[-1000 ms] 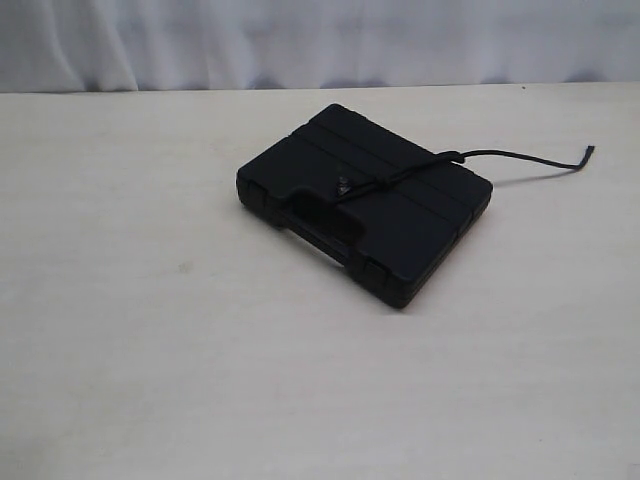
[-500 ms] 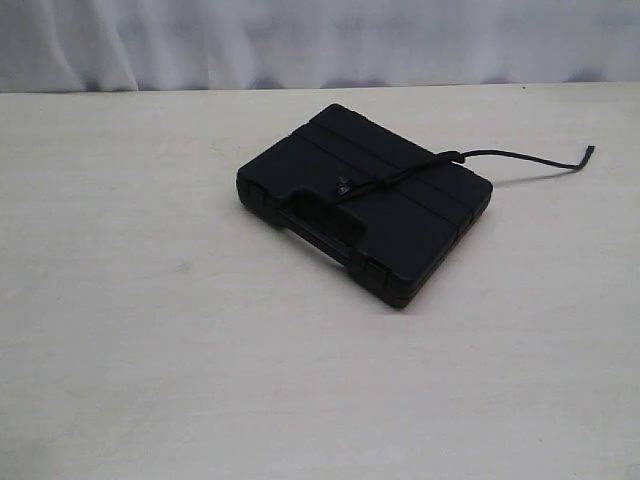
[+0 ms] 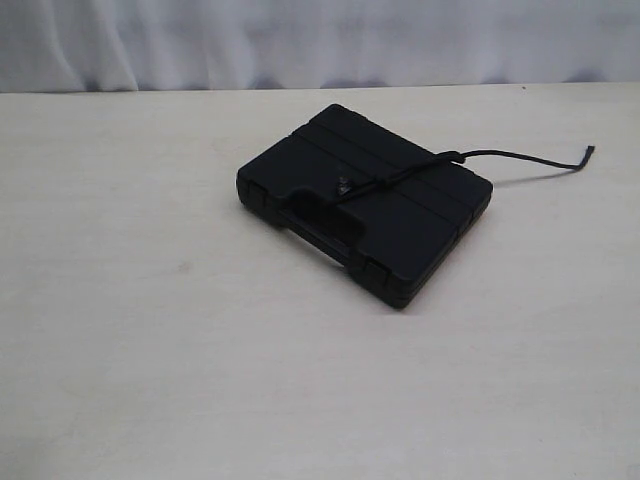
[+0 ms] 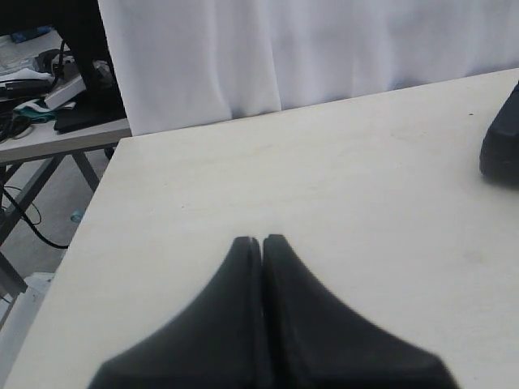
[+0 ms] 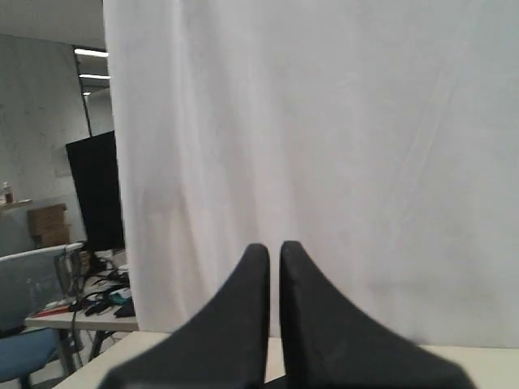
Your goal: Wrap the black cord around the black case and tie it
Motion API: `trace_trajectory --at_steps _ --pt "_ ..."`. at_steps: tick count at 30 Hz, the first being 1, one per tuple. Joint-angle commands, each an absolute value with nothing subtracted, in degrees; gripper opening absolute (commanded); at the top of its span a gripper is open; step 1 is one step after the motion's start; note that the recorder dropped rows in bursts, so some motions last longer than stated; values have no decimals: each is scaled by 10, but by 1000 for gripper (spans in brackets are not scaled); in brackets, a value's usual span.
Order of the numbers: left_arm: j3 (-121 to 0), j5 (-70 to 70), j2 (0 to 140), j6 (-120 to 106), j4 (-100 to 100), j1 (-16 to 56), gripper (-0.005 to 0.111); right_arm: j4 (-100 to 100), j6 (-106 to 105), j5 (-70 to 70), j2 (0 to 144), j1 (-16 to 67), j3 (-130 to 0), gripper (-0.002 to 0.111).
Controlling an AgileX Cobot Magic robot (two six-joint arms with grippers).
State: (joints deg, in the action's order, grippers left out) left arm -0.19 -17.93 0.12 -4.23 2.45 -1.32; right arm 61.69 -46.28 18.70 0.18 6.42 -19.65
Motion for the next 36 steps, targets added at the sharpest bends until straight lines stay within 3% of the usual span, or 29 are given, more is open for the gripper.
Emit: trace_trajectory --at_steps 1,10,14,19,36 --pt "0 -177 0 -38 24 -14 0 546 -431 129 0 68 -178 4" --pt "0 -177 0 -38 24 -14 0 192 -143 -28 0 68 -55 4" --pt "0 -177 0 -38 24 -14 0 180 -158 -119 0 68 0 4" --pt "0 -177 0 -38 24 -14 0 -7 -105 -71 0 68 0 4" --pt "0 -177 0 -38 24 -14 0 -61 -31 163 0 67 0 4"
